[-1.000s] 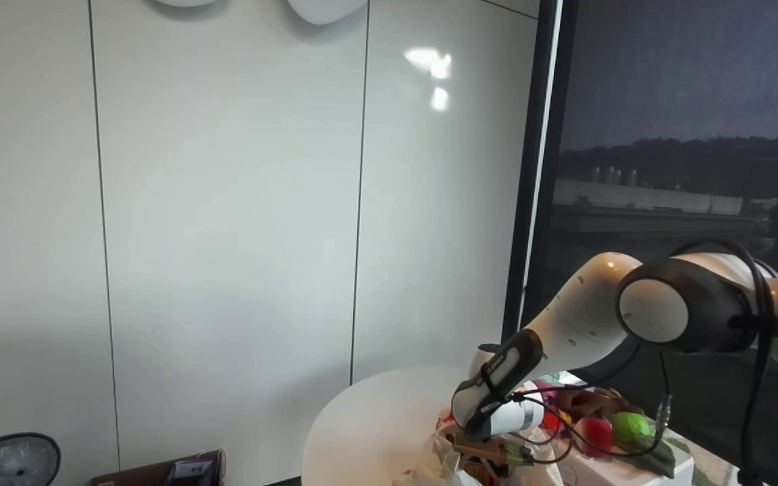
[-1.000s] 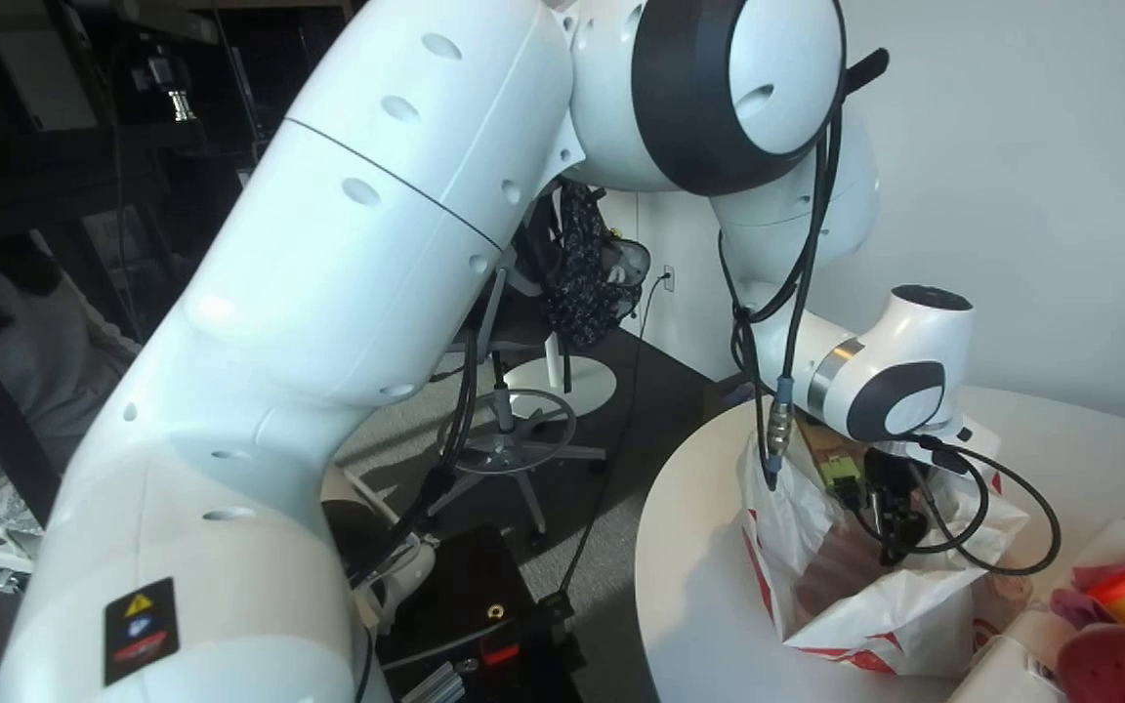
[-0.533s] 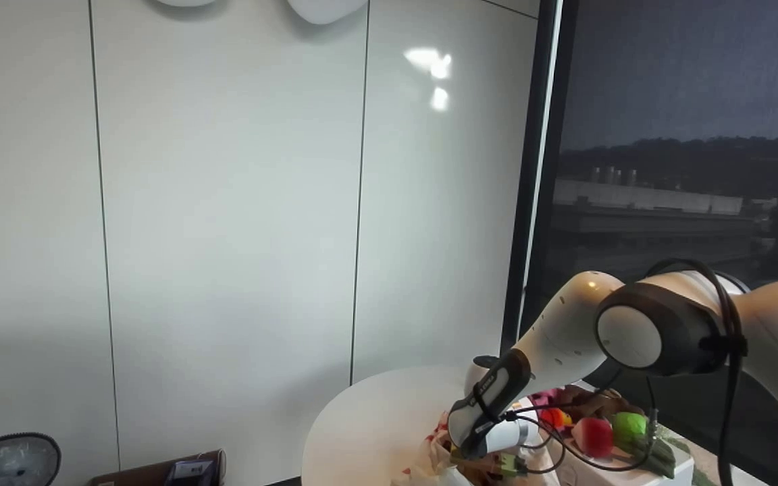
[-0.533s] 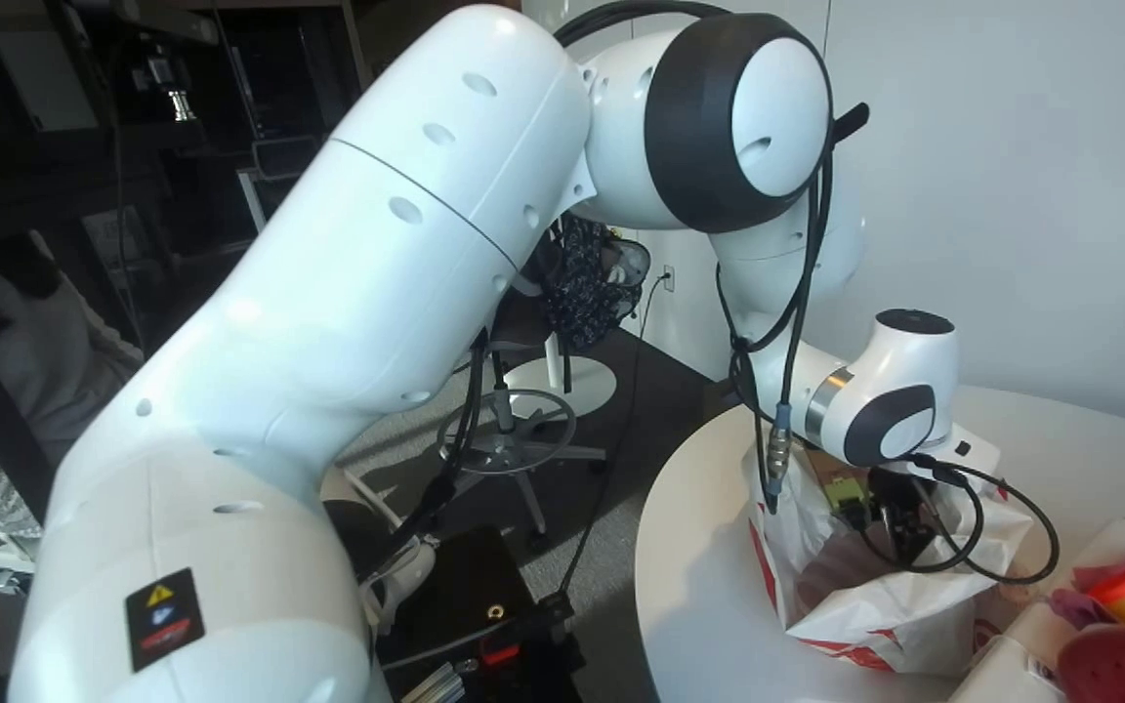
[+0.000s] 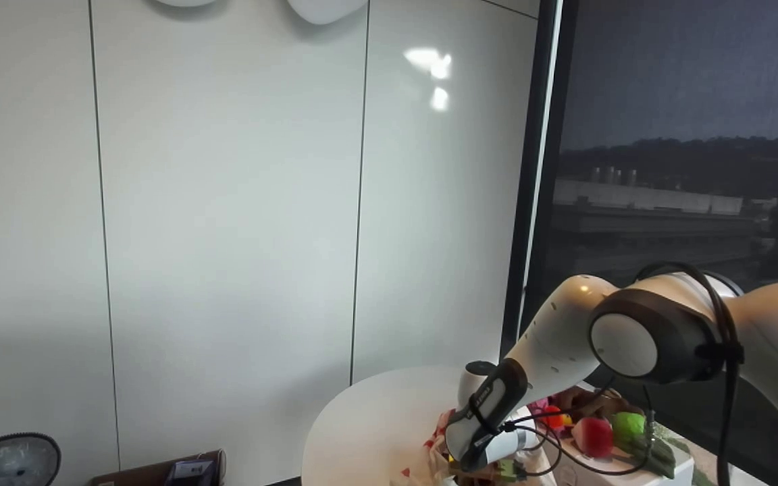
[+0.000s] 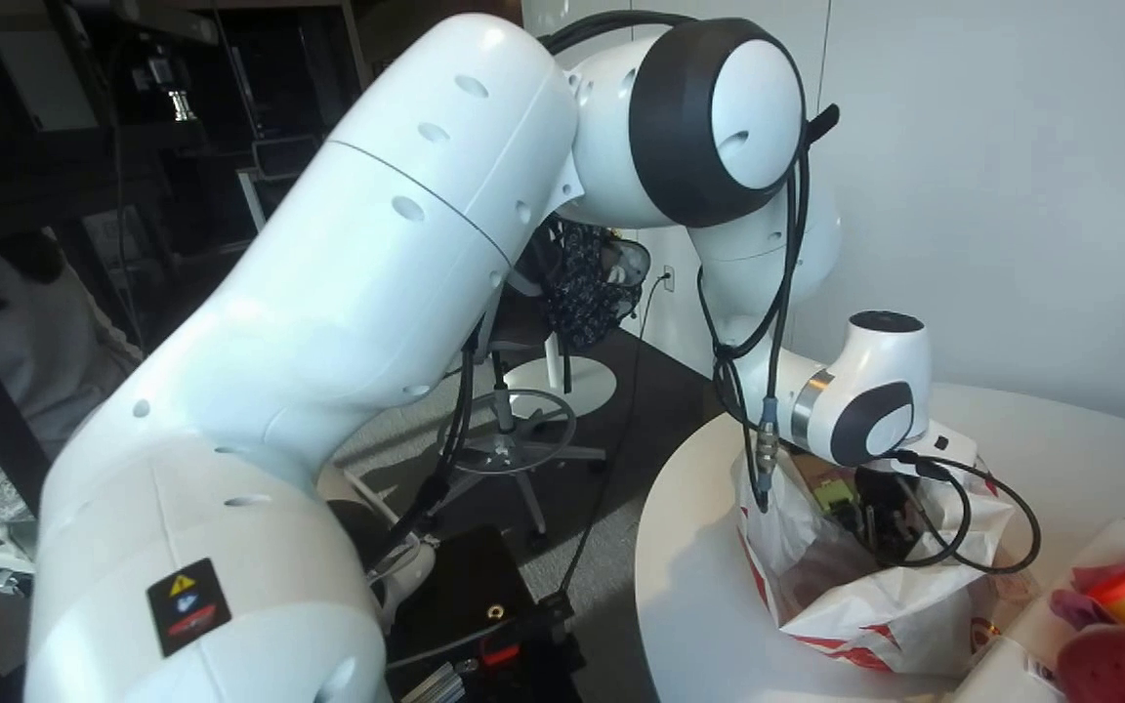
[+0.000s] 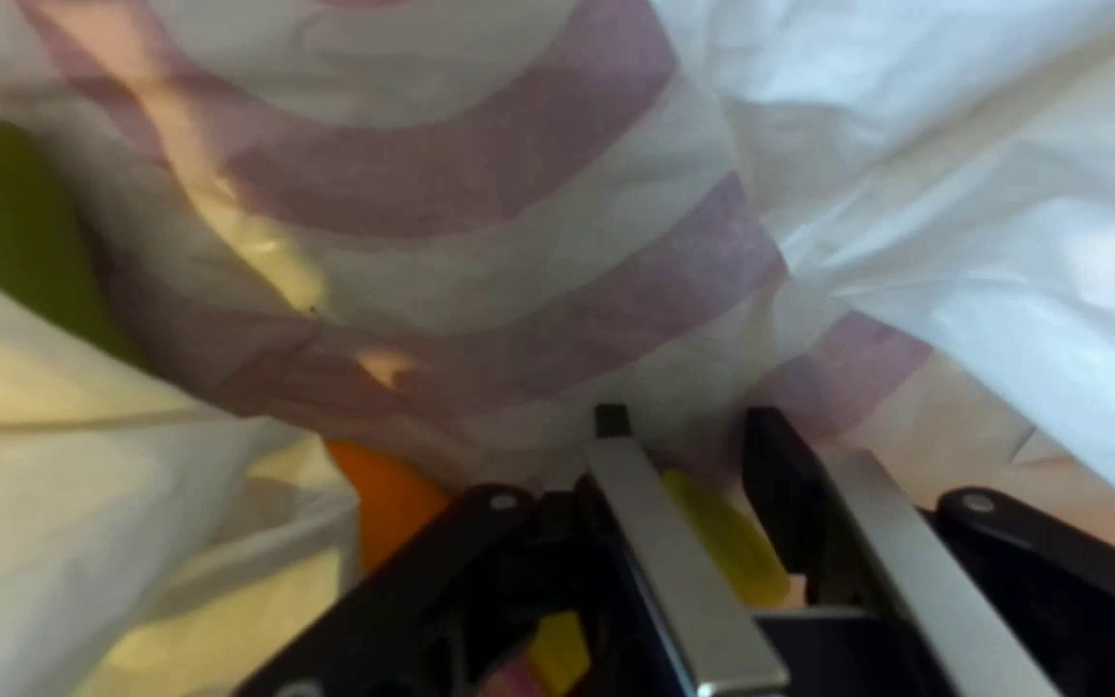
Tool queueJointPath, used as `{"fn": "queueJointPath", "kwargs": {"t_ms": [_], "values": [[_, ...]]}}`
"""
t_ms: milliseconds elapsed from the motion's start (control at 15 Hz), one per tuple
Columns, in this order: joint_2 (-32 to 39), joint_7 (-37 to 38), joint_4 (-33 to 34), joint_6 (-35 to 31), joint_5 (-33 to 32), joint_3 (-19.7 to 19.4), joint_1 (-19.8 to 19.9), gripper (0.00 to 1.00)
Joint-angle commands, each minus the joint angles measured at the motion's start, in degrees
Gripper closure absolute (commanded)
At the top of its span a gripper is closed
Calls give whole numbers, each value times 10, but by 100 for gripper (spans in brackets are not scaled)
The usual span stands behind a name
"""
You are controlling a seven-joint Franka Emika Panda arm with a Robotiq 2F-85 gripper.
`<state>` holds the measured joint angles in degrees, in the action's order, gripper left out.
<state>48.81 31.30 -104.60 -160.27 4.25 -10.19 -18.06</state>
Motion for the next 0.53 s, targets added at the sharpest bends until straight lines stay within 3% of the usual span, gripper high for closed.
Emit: {"fn": "queueJointPath", "kwargs": {"t_ms": [0,200,267,333,467], "values": [[-24,1,-34,2,-24,-27,-30,92],[-33,10,-43,12,-35,-42,-47,98],[-37,12,-45,18,-37,-47,-52,95],[-40,19,-45,29,-40,-54,-60,70],[-44,32,-42,46,-50,-66,-73,65]]}}
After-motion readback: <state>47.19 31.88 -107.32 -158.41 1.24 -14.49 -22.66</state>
